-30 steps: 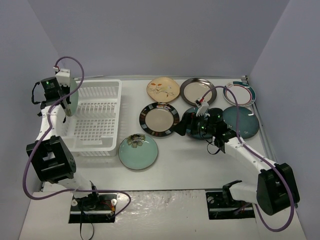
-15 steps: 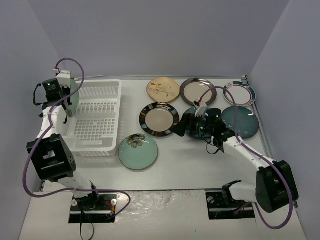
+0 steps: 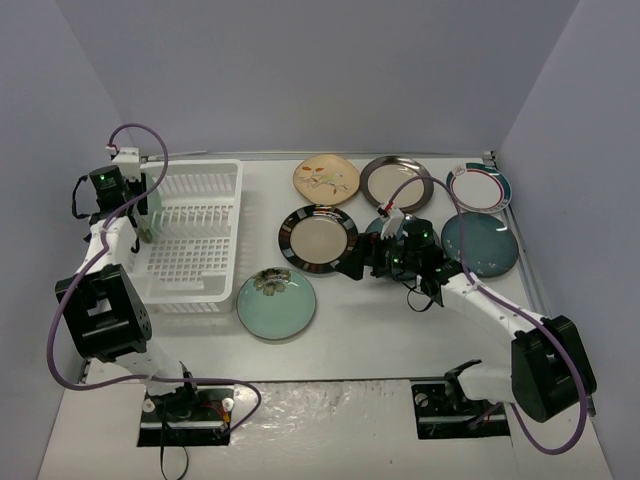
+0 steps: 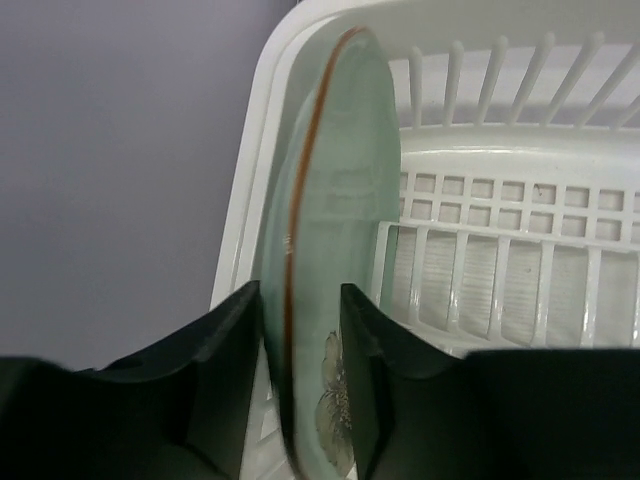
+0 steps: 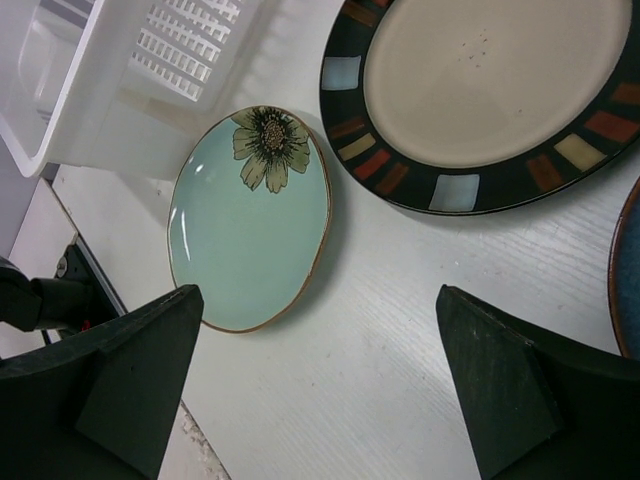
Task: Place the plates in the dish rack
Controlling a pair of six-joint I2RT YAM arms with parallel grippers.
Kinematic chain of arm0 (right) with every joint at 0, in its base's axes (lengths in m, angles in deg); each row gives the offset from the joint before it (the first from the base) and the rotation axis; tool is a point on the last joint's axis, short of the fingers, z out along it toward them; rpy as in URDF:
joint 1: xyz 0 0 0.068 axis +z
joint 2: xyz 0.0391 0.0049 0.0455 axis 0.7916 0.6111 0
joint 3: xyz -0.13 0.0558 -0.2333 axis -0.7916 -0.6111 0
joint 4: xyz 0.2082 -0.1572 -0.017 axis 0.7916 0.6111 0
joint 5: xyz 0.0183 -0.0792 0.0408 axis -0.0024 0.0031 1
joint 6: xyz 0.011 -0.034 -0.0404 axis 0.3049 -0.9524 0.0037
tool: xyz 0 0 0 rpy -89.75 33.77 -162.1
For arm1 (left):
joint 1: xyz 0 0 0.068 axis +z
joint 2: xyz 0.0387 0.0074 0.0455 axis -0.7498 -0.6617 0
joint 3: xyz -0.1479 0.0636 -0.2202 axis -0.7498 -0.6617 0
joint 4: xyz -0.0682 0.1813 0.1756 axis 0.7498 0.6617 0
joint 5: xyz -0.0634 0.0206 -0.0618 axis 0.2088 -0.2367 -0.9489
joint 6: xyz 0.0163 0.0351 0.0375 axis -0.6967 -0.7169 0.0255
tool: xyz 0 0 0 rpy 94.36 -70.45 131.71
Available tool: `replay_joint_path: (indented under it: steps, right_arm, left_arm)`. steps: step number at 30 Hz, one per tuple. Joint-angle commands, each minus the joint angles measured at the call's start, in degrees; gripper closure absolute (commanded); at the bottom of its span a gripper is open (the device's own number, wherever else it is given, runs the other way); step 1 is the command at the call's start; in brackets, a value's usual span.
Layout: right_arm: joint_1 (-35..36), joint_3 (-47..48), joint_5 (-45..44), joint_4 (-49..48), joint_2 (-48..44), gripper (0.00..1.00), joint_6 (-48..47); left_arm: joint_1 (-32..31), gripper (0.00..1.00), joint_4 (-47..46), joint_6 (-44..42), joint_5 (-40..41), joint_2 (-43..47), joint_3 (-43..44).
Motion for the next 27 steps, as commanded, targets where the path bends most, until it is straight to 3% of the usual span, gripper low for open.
replay_joint_path:
  steps: [1,7,11,19,24,27]
  right_arm:
    - [2.47,1.61,-1.86,-1.62,1.01,0.0,-1.64]
    - [4.9,2.27,-4.34,-1.62,3.88,0.0,-1.1]
    - [6.62,2.99,-3.27,-2.81,8.81,0.0,-0.08]
    - [10.52,6.12,2.31,-6.57,20.23,0.02,1.8]
    - [11.98,7.5,3.97,-9.26,25.48,0.04,3.57]
    - [12.61,8.78,5.9,-9.56,28.52,0.06,4.04]
  left_arm:
    - [0.55,0.5,-6.2,1.57,0.99,4.24,2.51]
    - [0.55,0.22,-3.76,4.26,1.36,7.59,3.36]
    - [0.38,0.05,2.95,10.95,3.04,11.24,6.61]
    - [-0.59,0.03,20.14,26.86,1.31,21.16,10.68]
    - [-1.81,0.03,21.84,31.32,-7.84,29.81,3.97]
    - [-5.1,0.03,22.49,30.35,-8.38,34.61,0.42]
